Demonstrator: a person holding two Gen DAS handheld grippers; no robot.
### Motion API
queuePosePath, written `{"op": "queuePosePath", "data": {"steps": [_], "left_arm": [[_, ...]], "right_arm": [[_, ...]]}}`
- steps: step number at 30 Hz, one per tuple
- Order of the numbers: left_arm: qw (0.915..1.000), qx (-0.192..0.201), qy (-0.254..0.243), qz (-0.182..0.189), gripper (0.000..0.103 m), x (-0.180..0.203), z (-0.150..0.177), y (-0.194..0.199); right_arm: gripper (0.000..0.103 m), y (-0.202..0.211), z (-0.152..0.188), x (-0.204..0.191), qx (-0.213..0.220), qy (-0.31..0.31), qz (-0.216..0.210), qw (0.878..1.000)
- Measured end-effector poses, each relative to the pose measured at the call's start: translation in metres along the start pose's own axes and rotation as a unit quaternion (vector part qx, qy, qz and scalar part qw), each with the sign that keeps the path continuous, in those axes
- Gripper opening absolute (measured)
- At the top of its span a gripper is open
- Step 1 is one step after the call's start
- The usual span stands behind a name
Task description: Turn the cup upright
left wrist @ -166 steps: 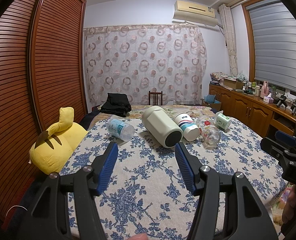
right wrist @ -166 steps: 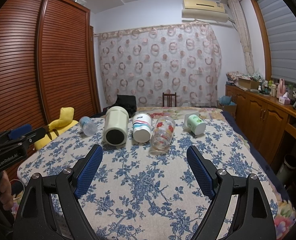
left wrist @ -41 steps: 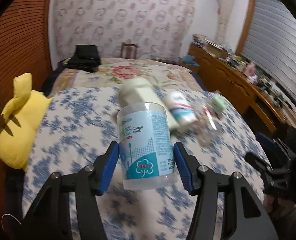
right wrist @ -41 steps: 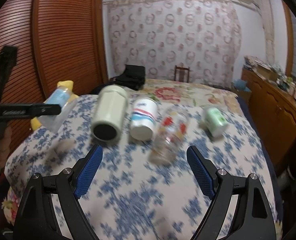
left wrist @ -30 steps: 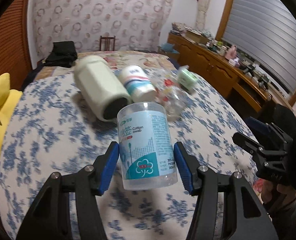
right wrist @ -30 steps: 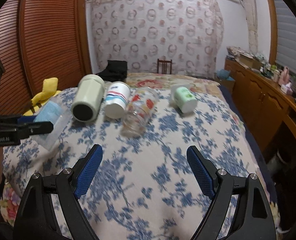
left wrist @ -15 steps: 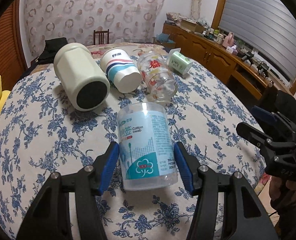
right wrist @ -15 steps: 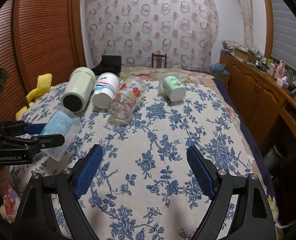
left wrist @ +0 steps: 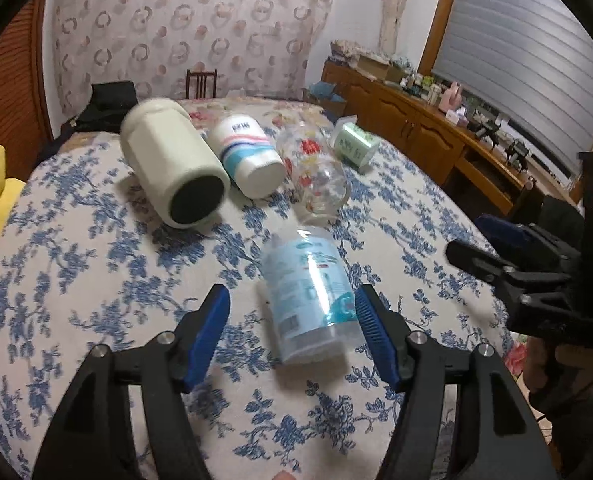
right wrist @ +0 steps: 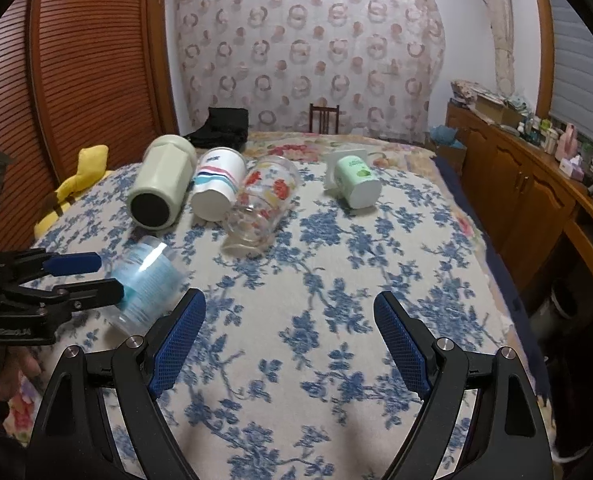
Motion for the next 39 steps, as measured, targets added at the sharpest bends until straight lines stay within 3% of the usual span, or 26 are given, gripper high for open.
{"op": "queuePosePath", "data": {"steps": [9,16,31,39], "left_arm": [[0.9958,0.058,0.0,-0.071,0.068,-0.041,0.006,0.05],[0.9894,0.094,0.023,-0.108,0.069,-0.076,0.016,0.077],[0.9877,0.091,0.049,-0.117,0.069,-0.104,0.05,0.074],[0.9878,0.091,0.053,-0.115,0.069,-0.105,0.055,0.072]], "right_arm": [[0.088,-0.02,-0.021,-0.043,-0.019,0.0,-0.06,0.998],[0.088,-0.046,-0.033,-0.083,-0.061,0.003,-0.095,0.994],[0.088,-0.101,-0.018,-0.109,-0.173,0.024,-0.078,0.982],[0.088,-0.112,-0.01,-0.106,-0.244,0.021,-0.087,0.966]]}}
Point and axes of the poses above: each gripper's, at about its wrist camera, not at the fingertips, and y roughly against the way its jaws point, x to its right, z to its underside, the point moved 5 cm from there along -y, roughly the way its jaws point
